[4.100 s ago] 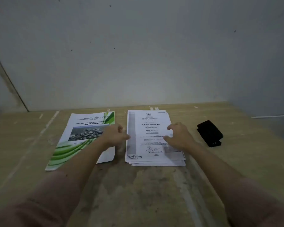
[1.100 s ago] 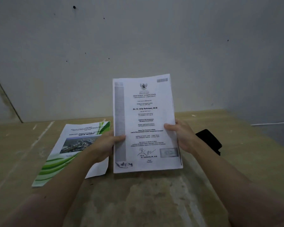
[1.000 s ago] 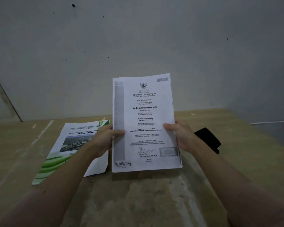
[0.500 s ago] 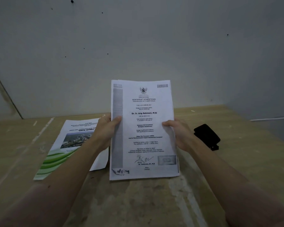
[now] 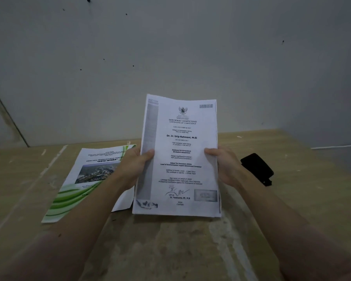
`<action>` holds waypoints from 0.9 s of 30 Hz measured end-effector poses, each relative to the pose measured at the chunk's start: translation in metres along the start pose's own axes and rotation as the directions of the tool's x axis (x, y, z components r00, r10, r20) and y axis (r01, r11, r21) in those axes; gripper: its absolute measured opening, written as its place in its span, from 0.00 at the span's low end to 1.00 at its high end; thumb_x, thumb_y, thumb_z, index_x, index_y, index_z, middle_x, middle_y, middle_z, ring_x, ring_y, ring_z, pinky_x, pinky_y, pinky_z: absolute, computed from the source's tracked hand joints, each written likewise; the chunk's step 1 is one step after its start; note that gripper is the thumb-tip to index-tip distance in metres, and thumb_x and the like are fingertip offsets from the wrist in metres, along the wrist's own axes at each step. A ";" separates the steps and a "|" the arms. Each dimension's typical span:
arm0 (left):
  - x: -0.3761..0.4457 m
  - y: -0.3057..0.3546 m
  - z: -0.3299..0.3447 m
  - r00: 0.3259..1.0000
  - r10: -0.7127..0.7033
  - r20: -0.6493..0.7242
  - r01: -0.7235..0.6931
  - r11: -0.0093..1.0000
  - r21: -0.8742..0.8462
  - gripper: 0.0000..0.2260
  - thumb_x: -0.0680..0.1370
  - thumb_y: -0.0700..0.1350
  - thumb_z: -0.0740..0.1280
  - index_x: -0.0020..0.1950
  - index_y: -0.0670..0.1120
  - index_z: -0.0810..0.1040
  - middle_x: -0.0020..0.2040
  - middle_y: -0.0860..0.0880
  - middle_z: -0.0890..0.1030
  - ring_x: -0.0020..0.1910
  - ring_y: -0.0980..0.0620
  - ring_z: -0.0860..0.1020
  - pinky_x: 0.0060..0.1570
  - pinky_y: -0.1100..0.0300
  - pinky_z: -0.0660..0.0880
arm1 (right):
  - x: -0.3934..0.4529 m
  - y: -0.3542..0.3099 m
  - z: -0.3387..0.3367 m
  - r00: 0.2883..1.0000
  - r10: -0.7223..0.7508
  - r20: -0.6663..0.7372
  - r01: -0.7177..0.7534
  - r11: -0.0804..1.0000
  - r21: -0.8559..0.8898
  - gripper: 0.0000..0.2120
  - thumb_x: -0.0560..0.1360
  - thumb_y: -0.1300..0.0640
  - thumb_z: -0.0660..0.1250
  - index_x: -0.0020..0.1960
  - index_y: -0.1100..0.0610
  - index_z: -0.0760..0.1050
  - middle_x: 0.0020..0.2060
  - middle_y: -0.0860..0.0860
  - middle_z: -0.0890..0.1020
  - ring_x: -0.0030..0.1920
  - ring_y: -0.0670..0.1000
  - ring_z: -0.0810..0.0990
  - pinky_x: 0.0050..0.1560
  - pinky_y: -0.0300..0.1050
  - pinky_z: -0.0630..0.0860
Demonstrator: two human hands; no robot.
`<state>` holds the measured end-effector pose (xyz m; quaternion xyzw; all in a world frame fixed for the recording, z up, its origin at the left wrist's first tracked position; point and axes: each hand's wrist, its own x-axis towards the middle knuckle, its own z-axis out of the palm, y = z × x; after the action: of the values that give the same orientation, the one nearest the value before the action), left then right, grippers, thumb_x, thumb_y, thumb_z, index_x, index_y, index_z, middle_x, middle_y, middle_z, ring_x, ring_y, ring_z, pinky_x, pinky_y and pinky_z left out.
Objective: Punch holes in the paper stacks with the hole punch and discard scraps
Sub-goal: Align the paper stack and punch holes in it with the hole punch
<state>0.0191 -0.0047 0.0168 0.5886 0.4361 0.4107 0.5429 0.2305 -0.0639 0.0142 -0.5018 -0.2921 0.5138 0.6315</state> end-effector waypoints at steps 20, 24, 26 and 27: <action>-0.002 -0.004 0.022 0.952 0.200 -0.234 -0.201 0.979 0.016 0.13 0.76 0.39 0.65 0.59 0.37 0.77 0.52 0.48 0.79 0.48 0.47 0.79 0.38 0.68 0.78 | 0.001 0.004 0.012 0.896 -0.445 0.006 0.397 0.793 -0.462 0.09 0.78 0.64 0.59 0.48 0.53 0.76 0.45 0.52 0.81 0.50 0.56 0.81 0.55 0.57 0.79; 0.002 -0.001 0.018 0.952 0.207 -0.225 -0.208 0.978 0.023 0.13 0.76 0.40 0.66 0.58 0.37 0.77 0.52 0.48 0.79 0.46 0.49 0.79 0.40 0.65 0.77 | 0.005 0.001 0.009 0.903 -0.430 -0.006 0.385 0.814 -0.435 0.10 0.79 0.63 0.59 0.45 0.52 0.76 0.44 0.50 0.81 0.48 0.53 0.80 0.50 0.50 0.80; 0.005 0.000 0.017 0.960 0.183 -0.210 -0.179 0.983 0.037 0.13 0.76 0.41 0.66 0.58 0.38 0.77 0.52 0.48 0.79 0.47 0.48 0.78 0.44 0.60 0.76 | 0.006 0.003 0.007 0.916 -0.401 -0.008 0.360 0.832 -0.421 0.09 0.79 0.63 0.60 0.46 0.52 0.75 0.46 0.51 0.81 0.50 0.55 0.80 0.51 0.50 0.79; 0.006 -0.001 0.017 0.965 0.165 -0.204 -0.159 0.986 0.044 0.13 0.76 0.41 0.66 0.58 0.38 0.77 0.52 0.48 0.79 0.48 0.47 0.78 0.46 0.57 0.74 | 0.006 0.005 0.006 0.924 -0.383 -0.009 0.345 0.841 -0.417 0.08 0.78 0.63 0.60 0.47 0.53 0.75 0.47 0.52 0.81 0.50 0.55 0.80 0.52 0.50 0.79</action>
<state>0.0374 -0.0040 0.0150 0.5835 0.4462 0.5069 0.4511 0.2251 -0.0564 0.0107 -0.5806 -0.4533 0.2884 0.6117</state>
